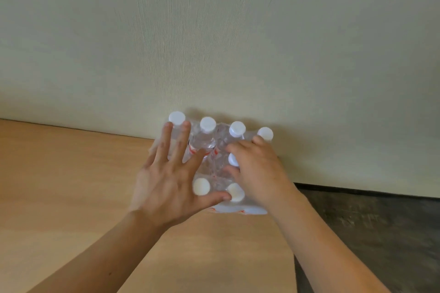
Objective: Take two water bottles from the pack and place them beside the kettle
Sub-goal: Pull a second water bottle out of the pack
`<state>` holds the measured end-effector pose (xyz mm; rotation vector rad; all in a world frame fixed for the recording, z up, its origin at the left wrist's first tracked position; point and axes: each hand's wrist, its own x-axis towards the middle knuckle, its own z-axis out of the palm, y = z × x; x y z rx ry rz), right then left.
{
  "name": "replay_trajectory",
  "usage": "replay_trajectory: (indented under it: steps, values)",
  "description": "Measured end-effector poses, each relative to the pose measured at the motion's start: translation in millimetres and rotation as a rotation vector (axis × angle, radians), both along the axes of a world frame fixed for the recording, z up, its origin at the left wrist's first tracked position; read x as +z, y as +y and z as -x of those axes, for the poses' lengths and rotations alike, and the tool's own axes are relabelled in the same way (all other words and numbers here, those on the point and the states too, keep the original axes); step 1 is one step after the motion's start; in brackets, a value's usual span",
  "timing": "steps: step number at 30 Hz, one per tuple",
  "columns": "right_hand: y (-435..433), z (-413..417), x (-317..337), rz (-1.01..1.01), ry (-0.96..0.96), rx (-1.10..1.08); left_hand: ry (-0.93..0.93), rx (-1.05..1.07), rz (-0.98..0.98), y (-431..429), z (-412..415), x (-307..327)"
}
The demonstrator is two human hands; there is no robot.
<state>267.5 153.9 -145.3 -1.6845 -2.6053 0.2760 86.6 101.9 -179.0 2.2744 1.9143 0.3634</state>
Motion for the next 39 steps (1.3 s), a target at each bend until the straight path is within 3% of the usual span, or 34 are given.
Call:
replay_trajectory:
  steps: [8,15,19,23,29,33,35,39]
  values:
    - [-3.6,0.2,5.5,-0.135,-0.085,0.081,0.026,0.008,-0.027,-2.0,-0.3,2.4]
    - [-12.8,-0.2,52.2,-0.223,-0.022,0.058,0.04,-0.005,0.039,-8.2,0.8,10.6]
    - [-24.6,6.0,110.3,-0.278,0.173,0.037,-0.057,-0.006,0.068,-13.1,-2.9,25.1]
    - [-34.1,11.7,179.6,-0.273,0.385,-0.026,-0.287,0.061,0.039,-12.4,-18.4,55.9]
    - [-61.1,28.3,286.6,-0.5,0.58,-0.001,-0.599,0.098,-0.142,-0.6,-22.4,140.5]
    - [-81.6,43.7,332.3,-0.557,0.835,0.018,-0.74,0.225,-0.086,-25.0,-8.3,204.2]
    - [-90.6,52.1,347.4,-0.489,0.911,0.061,-0.749,0.225,-0.056,-44.9,3.9,228.7]
    - [-116.4,79.5,359.4,-0.138,1.047,0.273,-0.705,0.273,-0.019,-87.8,33.3,267.9]
